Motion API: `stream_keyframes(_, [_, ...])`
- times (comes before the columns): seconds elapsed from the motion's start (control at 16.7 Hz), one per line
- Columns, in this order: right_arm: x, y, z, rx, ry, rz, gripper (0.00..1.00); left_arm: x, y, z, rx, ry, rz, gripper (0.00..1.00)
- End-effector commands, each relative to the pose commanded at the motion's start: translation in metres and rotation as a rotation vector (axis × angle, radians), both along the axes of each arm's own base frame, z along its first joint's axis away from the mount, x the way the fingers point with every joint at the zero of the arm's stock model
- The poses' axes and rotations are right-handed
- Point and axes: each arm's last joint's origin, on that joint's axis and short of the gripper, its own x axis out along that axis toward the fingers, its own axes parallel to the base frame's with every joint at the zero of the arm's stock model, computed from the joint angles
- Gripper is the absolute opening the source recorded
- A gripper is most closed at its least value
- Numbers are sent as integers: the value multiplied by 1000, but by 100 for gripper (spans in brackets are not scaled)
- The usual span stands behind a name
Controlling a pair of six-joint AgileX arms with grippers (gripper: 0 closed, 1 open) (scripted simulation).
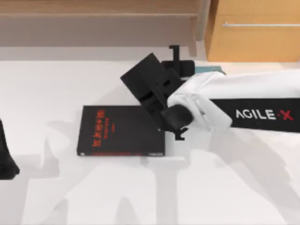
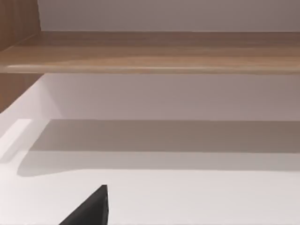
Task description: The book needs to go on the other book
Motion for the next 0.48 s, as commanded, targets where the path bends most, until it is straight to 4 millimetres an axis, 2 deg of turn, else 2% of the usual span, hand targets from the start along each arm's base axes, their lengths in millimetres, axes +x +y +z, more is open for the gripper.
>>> stream_keyframes(0.12, [-33, 42, -13, 43, -40, 36, 0, 0, 0, 0, 0, 0, 0, 100])
stream_keyframes(0.24, [-63, 72, -22, 83, -74, 67, 0, 0, 0, 0, 0, 0, 0, 100])
stream_keyframes(0.36, [-85, 90, -29, 111, -96, 89, 0, 0, 0, 0, 0, 0, 0, 100])
stream_keyframes(0.48, [-93, 96, -31, 120, -104, 96, 0, 0, 0, 0, 0, 0, 0, 100])
